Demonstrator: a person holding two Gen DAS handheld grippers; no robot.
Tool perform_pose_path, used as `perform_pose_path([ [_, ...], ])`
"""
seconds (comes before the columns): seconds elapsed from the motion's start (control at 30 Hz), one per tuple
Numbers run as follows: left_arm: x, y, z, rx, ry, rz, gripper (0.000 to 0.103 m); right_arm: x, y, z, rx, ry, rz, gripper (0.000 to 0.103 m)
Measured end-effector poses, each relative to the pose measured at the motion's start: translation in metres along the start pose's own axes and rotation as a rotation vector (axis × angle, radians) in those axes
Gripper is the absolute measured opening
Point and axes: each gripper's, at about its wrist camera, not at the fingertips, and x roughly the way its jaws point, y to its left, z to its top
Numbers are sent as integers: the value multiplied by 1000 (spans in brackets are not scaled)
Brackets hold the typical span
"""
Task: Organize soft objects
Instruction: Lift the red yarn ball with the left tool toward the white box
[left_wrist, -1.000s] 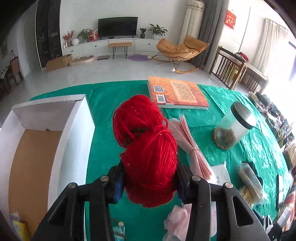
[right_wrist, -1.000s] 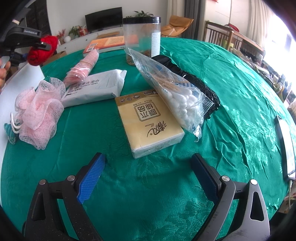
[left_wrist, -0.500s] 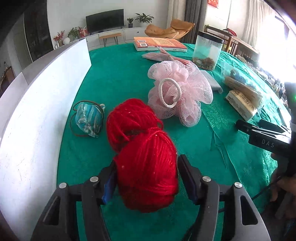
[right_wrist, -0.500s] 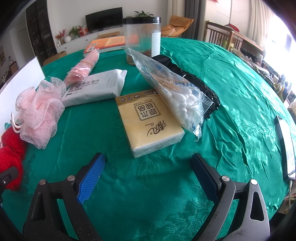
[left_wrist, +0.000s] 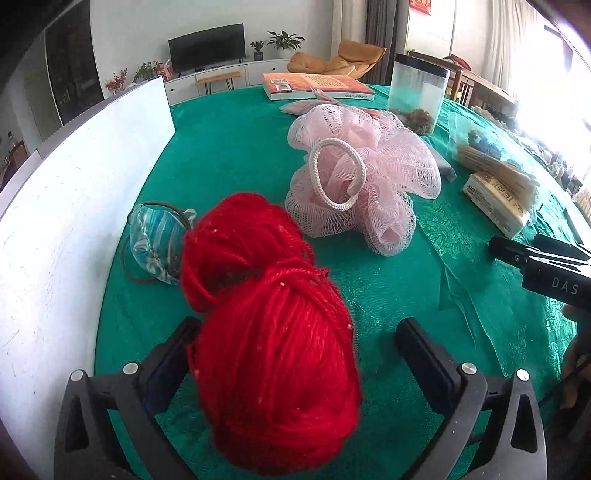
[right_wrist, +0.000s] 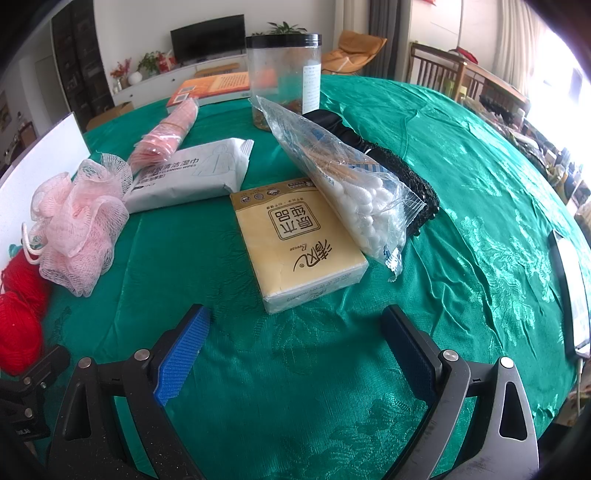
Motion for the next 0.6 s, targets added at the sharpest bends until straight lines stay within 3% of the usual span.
perform_pose_path([
  [0.6,1,-1,0,-7,-6,6,103,1,0,0,-1,0,0,96],
])
